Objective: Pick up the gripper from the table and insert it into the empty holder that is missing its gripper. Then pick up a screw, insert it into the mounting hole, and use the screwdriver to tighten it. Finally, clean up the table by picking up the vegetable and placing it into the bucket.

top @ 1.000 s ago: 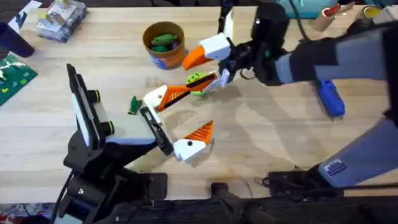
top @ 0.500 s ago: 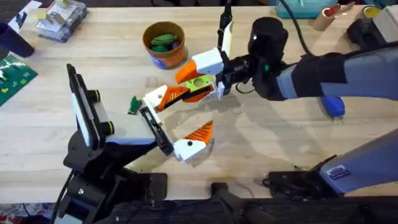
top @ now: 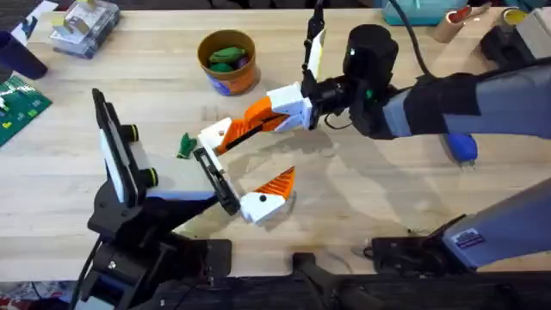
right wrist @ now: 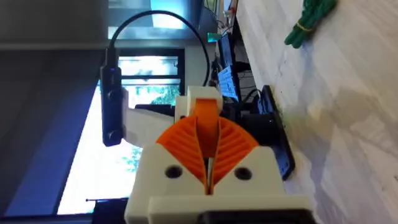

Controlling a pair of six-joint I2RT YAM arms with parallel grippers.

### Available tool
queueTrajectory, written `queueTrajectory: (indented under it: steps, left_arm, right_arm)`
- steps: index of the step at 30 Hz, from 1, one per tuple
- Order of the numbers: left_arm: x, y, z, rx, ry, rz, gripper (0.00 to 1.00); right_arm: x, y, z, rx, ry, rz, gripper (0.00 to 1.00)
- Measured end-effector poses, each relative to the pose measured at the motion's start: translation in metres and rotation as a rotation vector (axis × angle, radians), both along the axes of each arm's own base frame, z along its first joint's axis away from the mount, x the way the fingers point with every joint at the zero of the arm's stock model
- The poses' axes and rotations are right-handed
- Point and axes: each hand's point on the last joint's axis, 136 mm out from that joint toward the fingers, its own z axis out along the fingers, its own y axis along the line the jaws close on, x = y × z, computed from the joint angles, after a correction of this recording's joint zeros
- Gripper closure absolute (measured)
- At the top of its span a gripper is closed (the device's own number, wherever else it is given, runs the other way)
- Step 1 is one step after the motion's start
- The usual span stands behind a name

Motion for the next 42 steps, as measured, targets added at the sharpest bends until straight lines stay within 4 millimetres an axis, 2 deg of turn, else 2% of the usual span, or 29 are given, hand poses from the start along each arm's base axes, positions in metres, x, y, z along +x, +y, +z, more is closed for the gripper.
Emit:
queueTrajectory:
  steps: [42]
  left_arm:
    - [0.015,0.011,0.000,-0.004,0.011,0.106,0.014]
  right_arm:
    - [0.011,0.022,-0.003,-0.020,-0.029,-0.122,0.991]
